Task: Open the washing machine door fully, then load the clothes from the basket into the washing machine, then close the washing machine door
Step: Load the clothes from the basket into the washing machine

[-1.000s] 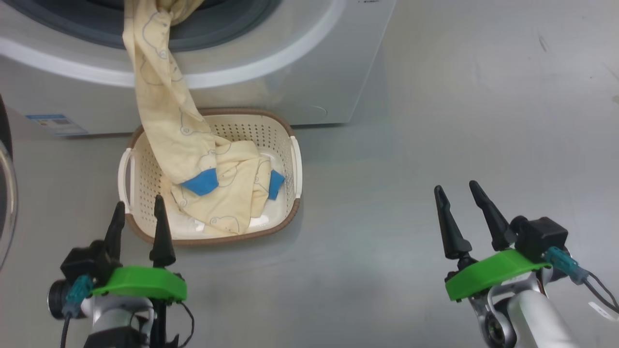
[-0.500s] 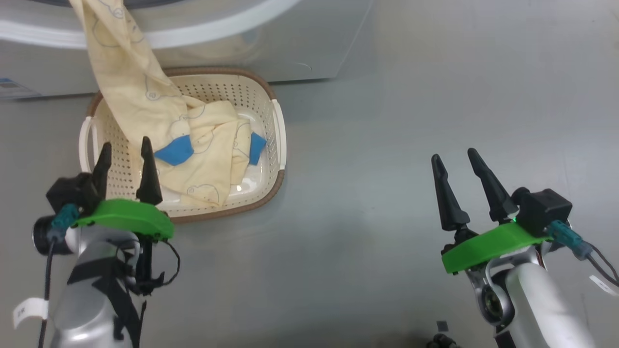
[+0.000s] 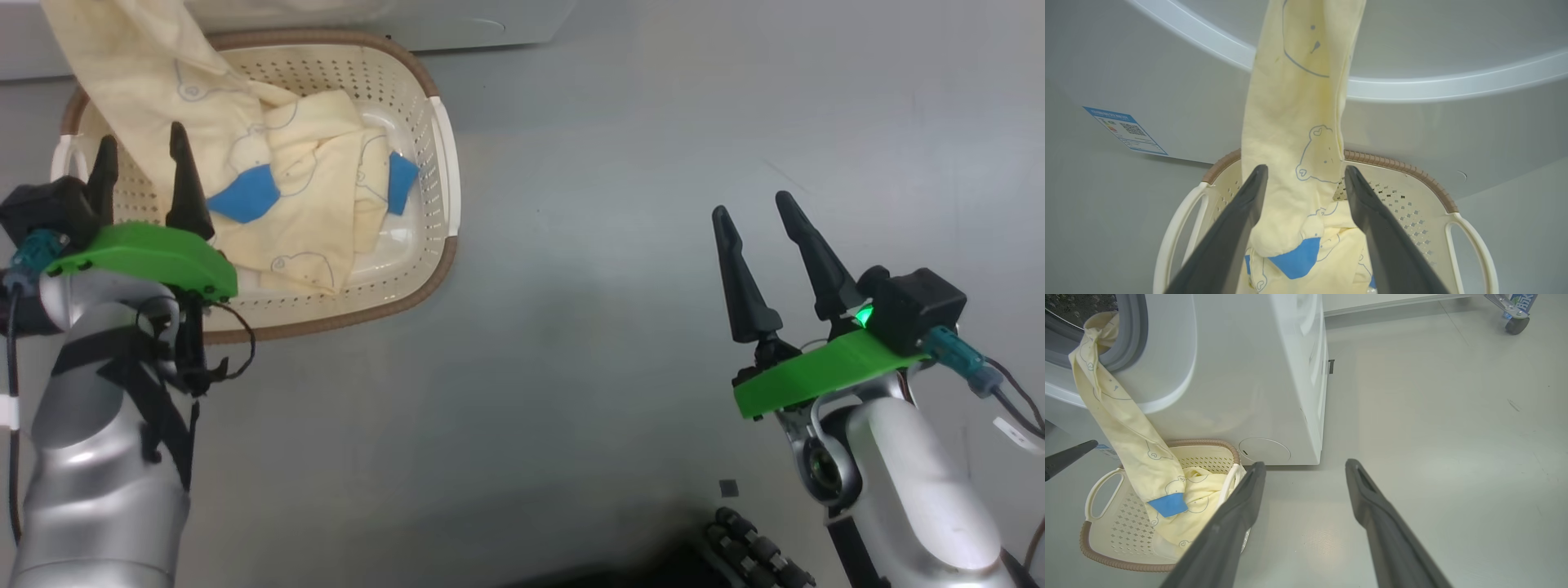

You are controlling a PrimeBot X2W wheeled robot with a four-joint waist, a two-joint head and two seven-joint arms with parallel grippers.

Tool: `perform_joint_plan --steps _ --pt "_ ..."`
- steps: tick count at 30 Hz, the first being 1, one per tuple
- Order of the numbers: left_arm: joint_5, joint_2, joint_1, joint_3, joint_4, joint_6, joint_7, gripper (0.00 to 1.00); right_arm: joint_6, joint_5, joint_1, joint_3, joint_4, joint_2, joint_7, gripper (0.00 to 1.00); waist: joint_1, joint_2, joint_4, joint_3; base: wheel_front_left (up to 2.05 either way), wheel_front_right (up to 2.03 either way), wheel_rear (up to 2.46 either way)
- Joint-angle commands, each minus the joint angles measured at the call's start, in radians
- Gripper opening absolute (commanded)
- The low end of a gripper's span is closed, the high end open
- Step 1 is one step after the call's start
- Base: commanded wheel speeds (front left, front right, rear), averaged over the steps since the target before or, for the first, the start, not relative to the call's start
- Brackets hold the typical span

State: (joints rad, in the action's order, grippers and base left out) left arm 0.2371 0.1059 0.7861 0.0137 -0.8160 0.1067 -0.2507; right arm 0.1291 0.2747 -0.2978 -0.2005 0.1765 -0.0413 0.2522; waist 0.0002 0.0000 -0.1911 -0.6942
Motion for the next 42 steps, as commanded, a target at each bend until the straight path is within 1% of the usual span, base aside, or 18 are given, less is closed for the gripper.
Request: perform_joint_plan --steps 1,13,15,20,23,27,35,42 --pt "-0.016 0.042 0.009 0.028 0.011 0.007 -0.011 1.00 0.002 0.007 0.004 -0.021 -0.031 -0.009 0.010 1.00 -0.0002 0.0000 -0.010 -0.020 0.00 0.00 0.00" --pt "-0.050 0.092 0.123 0.039 -0.062 0.009 -0.011 1.00 0.002 0.011 -0.028 -0.035 -0.046 -0.009 0.010 1.00 -0.0002 0.0000 -0.043 -0.108 0.00 0.00 0.00" --pt "-0.055 0.104 0.145 0.043 -0.073 0.004 -0.011 1.00 0.002 0.011 -0.030 -0.037 -0.048 -0.009 0.010 1.00 -0.0002 0.0000 -0.048 -0.124 0.00 0.00 0.00" --pt "-0.068 0.141 0.196 0.059 -0.092 -0.022 -0.011 1.00 0.002 0.012 -0.034 -0.039 -0.054 -0.009 0.010 1.00 -0.0002 0.0000 -0.056 -0.156 0.00 0.00 0.00" --pt "-0.074 0.163 0.217 0.063 -0.103 -0.022 -0.011 1.00 0.002 0.012 -0.036 -0.041 -0.057 -0.009 0.010 1.00 -0.0002 0.0000 -0.060 -0.168 0.00 0.00 0.00" --pt "-0.083 0.178 0.247 0.061 -0.115 -0.020 -0.011 1.00 0.002 0.012 -0.041 -0.048 -0.059 -0.009 0.010 1.00 -0.0002 0.0000 -0.064 -0.183 0.00 0.00 0.00" --pt "-0.087 0.156 0.278 0.042 -0.114 -0.005 -0.011 1.00 0.002 0.021 -0.047 -0.065 -0.060 -0.009 0.010 1.00 -0.0002 0.0000 -0.077 -0.198 0.00 0.00 0.00" --pt "-0.091 0.163 0.313 0.037 -0.078 0.003 -0.011 1.00 0.002 0.025 -0.045 -0.073 -0.060 -0.009 0.010 1.00 -0.0002 0.0000 -0.091 -0.210 0.00 0.00 0.00"
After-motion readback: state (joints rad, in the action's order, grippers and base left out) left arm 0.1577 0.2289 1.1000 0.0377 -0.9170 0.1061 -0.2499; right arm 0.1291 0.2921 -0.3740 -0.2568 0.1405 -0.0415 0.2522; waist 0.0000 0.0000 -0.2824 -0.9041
